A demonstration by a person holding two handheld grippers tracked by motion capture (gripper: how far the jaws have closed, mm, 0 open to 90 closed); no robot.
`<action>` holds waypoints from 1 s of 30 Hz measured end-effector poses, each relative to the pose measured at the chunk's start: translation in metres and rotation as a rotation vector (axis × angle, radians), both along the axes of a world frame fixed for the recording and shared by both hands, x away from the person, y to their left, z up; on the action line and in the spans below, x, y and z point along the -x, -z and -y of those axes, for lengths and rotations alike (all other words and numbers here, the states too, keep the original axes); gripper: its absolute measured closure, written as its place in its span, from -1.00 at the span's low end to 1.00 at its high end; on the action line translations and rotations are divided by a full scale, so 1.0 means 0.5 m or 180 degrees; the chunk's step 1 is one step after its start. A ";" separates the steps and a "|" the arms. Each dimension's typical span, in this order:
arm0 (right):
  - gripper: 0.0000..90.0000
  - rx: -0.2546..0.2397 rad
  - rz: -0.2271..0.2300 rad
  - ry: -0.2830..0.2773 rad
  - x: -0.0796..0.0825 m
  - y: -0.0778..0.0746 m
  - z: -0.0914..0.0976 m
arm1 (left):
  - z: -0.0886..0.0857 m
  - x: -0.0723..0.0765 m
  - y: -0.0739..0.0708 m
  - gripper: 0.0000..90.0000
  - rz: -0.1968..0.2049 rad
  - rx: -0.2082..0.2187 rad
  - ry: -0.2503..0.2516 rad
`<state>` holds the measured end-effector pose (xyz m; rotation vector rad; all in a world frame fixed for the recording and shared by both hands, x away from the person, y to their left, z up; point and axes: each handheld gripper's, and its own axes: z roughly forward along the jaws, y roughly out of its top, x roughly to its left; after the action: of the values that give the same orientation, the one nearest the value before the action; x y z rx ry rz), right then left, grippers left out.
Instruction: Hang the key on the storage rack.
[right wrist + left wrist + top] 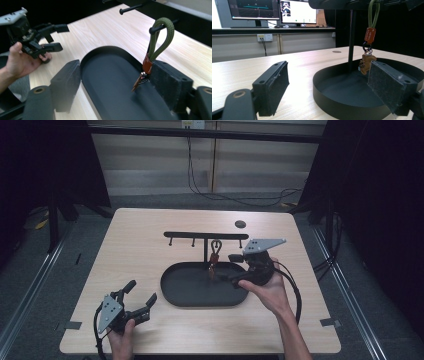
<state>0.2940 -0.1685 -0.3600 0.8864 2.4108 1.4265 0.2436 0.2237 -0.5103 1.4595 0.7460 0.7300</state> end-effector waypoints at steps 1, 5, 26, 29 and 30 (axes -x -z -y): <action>-0.49 -0.0070 0.0019 0.0003 0.005 0.007 0.003 | 0.000 0.000 0.000 -0.63 0.0000 0.0000 0.0001; -0.63 -0.0206 0.0181 0.0097 0.025 0.036 0.015 | 0.000 0.000 0.000 -0.63 0.0000 -0.0004 0.0001; -0.55 -0.0401 0.0813 0.0944 0.081 0.212 0.065 | 0.000 0.000 0.000 -0.63 0.0000 -0.0001 0.0004; -0.55 -0.0636 0.1027 0.1224 0.092 0.247 0.074 | 0.000 0.000 0.000 -0.63 0.0000 0.0001 0.0003; -0.55 -0.0636 0.1027 0.1224 0.092 0.247 0.074 | 0.000 0.000 0.000 -0.63 0.0000 0.0001 0.0003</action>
<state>0.2480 -0.2053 -0.4837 1.0068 1.7761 1.5329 0.2436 0.2237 -0.5103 1.4595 0.7452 0.7293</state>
